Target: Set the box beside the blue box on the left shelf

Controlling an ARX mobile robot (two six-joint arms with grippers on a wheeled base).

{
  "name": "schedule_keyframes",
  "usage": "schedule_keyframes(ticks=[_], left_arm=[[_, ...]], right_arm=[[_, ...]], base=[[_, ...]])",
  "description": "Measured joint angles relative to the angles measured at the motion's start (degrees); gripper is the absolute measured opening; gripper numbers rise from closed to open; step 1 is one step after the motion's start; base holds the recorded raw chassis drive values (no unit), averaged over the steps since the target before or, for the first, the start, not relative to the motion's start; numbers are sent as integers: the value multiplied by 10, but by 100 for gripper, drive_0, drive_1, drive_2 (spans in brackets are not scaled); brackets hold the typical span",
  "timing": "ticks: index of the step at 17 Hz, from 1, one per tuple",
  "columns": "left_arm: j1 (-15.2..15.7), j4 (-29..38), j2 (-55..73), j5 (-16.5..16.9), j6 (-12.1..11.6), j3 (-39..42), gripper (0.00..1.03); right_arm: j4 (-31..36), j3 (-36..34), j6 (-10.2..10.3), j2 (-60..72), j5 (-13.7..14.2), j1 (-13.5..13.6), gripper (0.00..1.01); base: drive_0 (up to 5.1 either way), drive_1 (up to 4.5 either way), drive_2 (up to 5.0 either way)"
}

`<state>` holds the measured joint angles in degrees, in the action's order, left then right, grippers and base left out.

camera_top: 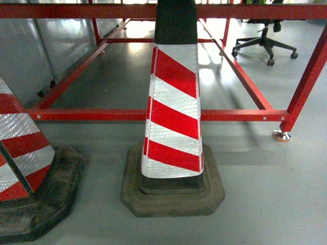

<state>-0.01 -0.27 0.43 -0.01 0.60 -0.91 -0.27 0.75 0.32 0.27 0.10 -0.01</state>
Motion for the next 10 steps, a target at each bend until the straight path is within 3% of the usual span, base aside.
schedule_keyframes(ticks=[10], left_arm=[[0, 0, 0, 0, 0, 0, 98]], right_arm=[[0, 0, 0, 0, 0, 0, 98]], base=[[0, 0, 0]])
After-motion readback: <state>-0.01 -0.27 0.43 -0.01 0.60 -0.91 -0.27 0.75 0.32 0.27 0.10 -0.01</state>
